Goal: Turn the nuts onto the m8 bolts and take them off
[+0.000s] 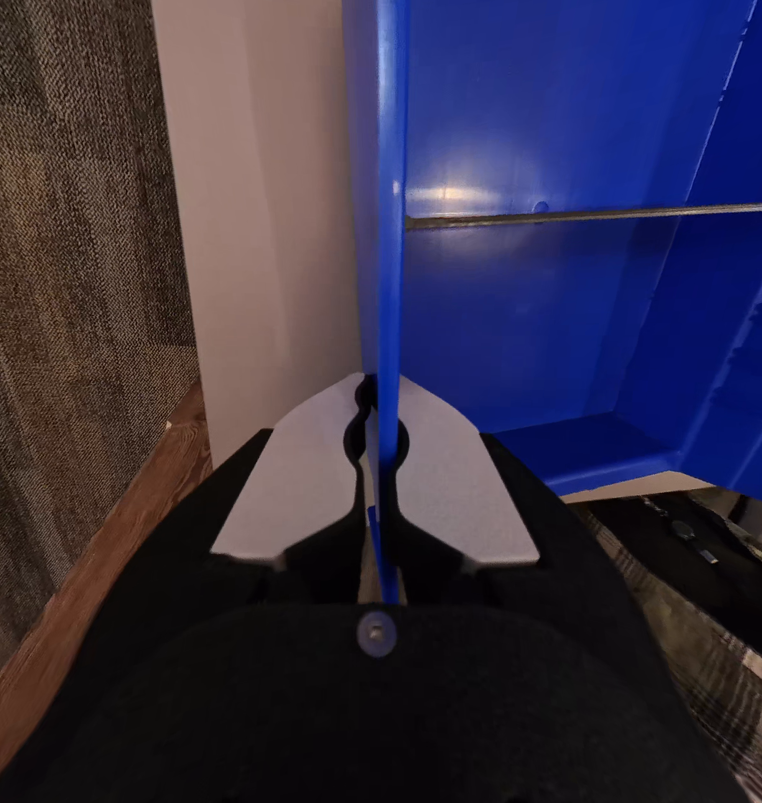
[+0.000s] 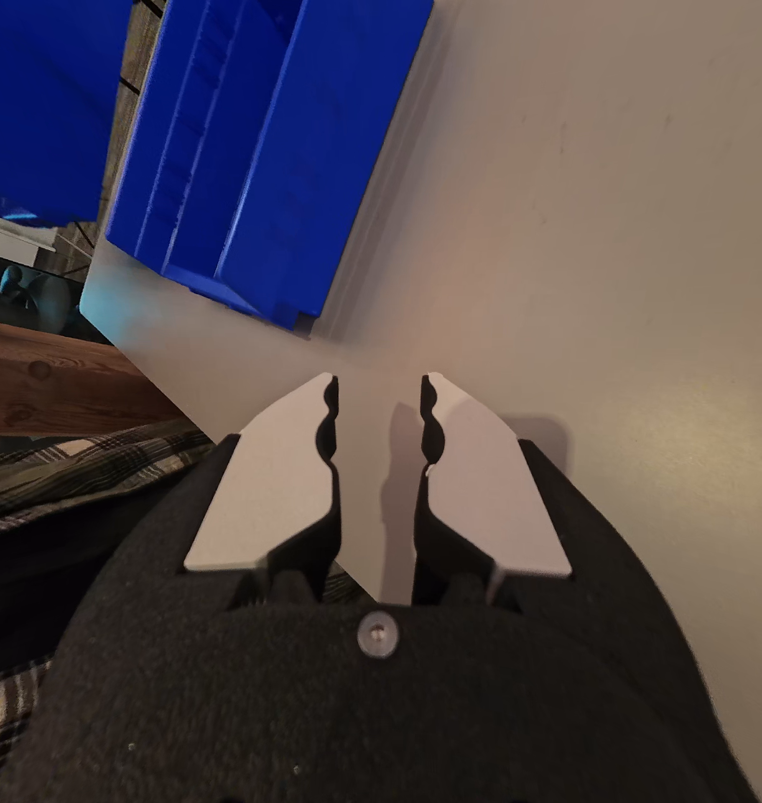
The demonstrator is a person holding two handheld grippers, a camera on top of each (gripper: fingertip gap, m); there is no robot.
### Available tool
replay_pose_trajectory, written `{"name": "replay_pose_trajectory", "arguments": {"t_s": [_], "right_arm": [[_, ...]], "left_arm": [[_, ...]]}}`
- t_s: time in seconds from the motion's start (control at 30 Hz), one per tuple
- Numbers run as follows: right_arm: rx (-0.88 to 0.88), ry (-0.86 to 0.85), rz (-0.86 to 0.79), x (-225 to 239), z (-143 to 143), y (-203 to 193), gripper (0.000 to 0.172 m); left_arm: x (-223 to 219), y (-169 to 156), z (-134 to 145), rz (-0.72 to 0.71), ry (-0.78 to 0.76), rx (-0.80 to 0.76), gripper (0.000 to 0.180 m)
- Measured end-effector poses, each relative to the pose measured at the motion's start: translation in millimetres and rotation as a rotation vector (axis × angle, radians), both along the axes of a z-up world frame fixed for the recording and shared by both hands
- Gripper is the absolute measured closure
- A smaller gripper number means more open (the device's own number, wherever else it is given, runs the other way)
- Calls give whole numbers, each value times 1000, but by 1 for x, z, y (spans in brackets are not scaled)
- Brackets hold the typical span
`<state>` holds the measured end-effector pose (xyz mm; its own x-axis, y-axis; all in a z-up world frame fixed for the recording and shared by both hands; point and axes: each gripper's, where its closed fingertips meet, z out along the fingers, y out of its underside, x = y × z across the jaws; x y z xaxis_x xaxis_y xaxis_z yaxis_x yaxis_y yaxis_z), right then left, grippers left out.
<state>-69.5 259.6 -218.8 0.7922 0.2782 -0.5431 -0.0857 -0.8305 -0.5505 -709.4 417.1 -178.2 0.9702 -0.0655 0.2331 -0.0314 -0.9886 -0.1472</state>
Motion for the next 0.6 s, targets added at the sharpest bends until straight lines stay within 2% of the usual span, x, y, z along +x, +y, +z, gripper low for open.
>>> {"name": "replay_pose_trajectory", "arguments": {"t_s": [0.3,0.43,0.6], "right_arm": [[1,-15,-2,3,8,-2,136],[11,-13,-14,7,11,-5,136],[16,-14,-34,15,15,-14,136]], "left_arm": [[75,35,80,-77,25,61,176],[133,43,109,-155,35,69,176],[229,44,129,-294,-3,77,177]]}}
